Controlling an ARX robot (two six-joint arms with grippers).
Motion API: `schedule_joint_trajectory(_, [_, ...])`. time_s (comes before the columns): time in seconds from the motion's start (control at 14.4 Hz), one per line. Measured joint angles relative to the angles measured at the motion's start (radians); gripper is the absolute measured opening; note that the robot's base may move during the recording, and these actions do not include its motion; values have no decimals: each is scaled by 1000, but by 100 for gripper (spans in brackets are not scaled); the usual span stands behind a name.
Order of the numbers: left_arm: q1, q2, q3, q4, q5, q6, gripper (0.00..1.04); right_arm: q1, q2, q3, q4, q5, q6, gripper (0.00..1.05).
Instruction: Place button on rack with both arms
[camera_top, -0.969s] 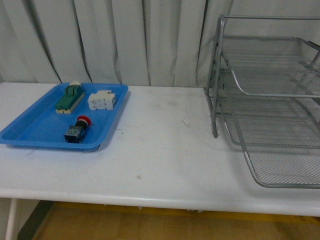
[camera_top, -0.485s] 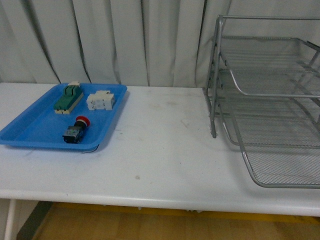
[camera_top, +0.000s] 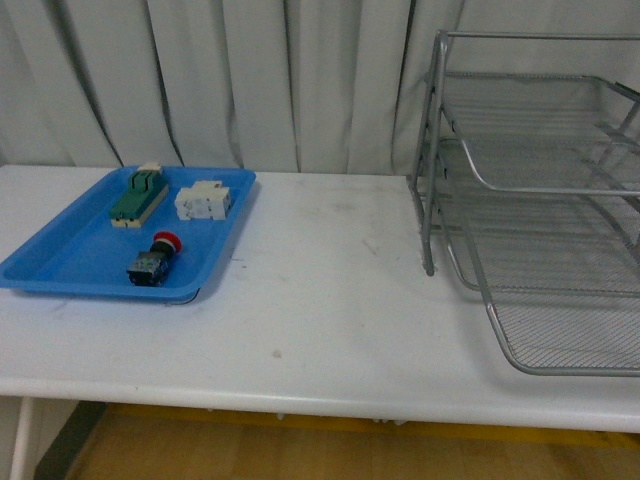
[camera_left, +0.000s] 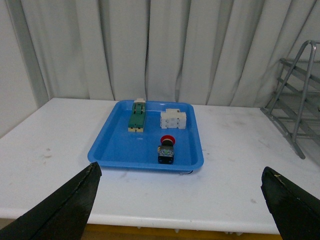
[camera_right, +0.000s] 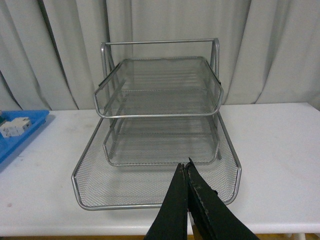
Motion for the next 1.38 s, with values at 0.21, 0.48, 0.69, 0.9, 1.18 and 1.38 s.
schedule_joint_trajectory(0.21, [0,0,0,0,0,0,98,130,-47,-18,-13,129,-6,2])
schedule_joint_trajectory(0.48, [0,0,0,0,-2,0,98,240,-89,-50,-43,257,-7,2])
schedule_joint_trajectory(0.69, [0,0,0,0,0,0,98,294,-90,-50,-32,299,-8,2])
schedule_joint_trajectory(0.9, [0,0,0,0,0,0,98,296,-90,-50,-31,300,-8,2])
schedule_joint_trajectory(1.18, [0,0,0,0,0,0,98,296,-90,-50,-31,300,-10,24])
schedule_joint_trajectory(1.38, [0,0,0,0,0,0,98,296,-90,-50,-31,300,-10,64])
